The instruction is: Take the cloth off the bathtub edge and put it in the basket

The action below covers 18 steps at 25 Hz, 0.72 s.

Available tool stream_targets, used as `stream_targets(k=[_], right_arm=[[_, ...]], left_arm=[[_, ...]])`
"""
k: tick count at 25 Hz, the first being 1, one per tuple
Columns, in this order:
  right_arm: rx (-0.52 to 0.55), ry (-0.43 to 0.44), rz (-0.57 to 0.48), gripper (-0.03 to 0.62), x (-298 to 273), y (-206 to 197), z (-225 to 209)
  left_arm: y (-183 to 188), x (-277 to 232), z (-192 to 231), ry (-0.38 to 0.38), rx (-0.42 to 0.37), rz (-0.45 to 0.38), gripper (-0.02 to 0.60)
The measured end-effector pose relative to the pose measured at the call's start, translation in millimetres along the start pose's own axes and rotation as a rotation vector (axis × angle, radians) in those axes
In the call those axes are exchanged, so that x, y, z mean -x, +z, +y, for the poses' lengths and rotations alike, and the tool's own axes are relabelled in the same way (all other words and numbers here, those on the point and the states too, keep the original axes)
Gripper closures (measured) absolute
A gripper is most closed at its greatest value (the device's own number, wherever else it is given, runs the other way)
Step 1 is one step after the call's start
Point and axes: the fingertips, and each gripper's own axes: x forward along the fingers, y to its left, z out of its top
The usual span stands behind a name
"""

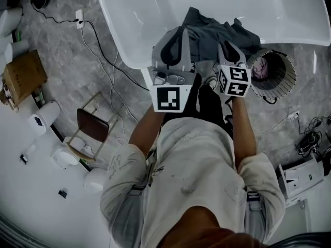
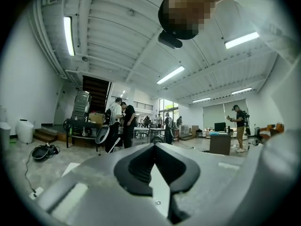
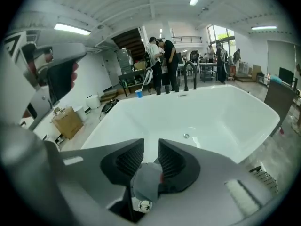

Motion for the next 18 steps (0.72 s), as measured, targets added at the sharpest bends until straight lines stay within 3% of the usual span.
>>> stream_targets(k=[3,7,10,18], right_arm=[[0.006,0.007,0.101,0.417,-22,-42,0],[0.018,0.017,0.243,0.232,-52,-93,4],[0.009,-0.004,0.31,0.128,-72,-119,2],[0.021,-0.055,0.448,0.014,-106,-157,-6]], left_arm=[[-18,5,8,0.01,0.022,0.031,0.58],[-38,7,15,0.017,0.035,0.065,0.58],[-50,7,21,0.018,0.052,0.081,0.58],[-74,10,34,0.032,0.083,0.13,0.58]])
